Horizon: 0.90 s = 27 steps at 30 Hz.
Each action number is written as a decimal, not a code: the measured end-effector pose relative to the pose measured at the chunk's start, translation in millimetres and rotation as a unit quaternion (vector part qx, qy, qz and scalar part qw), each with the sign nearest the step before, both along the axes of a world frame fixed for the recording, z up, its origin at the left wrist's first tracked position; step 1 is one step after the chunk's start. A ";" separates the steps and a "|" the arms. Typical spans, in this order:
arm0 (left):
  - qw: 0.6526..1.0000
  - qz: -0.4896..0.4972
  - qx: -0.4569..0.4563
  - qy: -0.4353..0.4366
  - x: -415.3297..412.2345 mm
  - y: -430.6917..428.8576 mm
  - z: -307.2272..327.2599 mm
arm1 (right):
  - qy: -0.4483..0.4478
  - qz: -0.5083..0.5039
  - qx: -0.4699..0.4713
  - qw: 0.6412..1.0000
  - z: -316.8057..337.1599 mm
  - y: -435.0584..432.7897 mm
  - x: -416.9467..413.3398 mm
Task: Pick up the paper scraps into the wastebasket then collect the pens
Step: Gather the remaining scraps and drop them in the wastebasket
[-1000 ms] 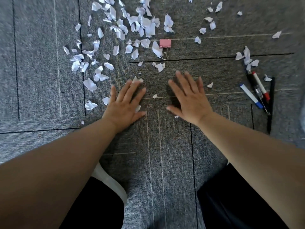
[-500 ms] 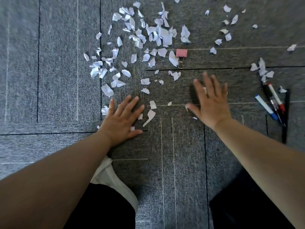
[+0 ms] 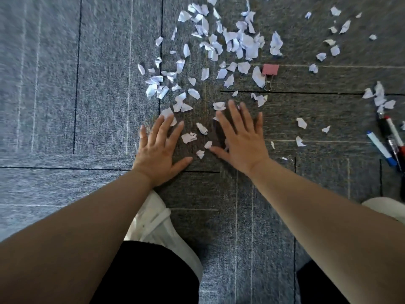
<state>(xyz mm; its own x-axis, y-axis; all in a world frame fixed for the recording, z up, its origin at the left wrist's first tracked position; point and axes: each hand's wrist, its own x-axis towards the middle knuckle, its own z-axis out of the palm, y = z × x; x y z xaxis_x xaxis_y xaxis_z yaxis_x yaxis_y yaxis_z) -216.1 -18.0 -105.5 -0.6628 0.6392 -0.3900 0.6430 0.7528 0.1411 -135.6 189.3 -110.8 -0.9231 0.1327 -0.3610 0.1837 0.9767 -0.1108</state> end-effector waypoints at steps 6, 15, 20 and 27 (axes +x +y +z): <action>0.995 -0.100 -0.009 0.018 -4.3 -11.0 -10.9 | -0.010 -0.079 0.017 0.997 9.1 32.9 -17.9; 0.999 -0.042 0.013 -0.014 -31.7 19.1 -11.2 | 0.020 0.025 -0.011 0.999 -6.2 -13.6 -34.1; 0.996 -0.029 0.033 -0.072 -42.7 46.6 2.0 | 0.036 -0.073 -0.019 0.997 4.2 16.5 -39.1; 0.994 -0.101 0.022 0.018 -31.4 52.7 4.1 | 0.057 -0.095 -0.009 0.994 9.0 52.8 -1.6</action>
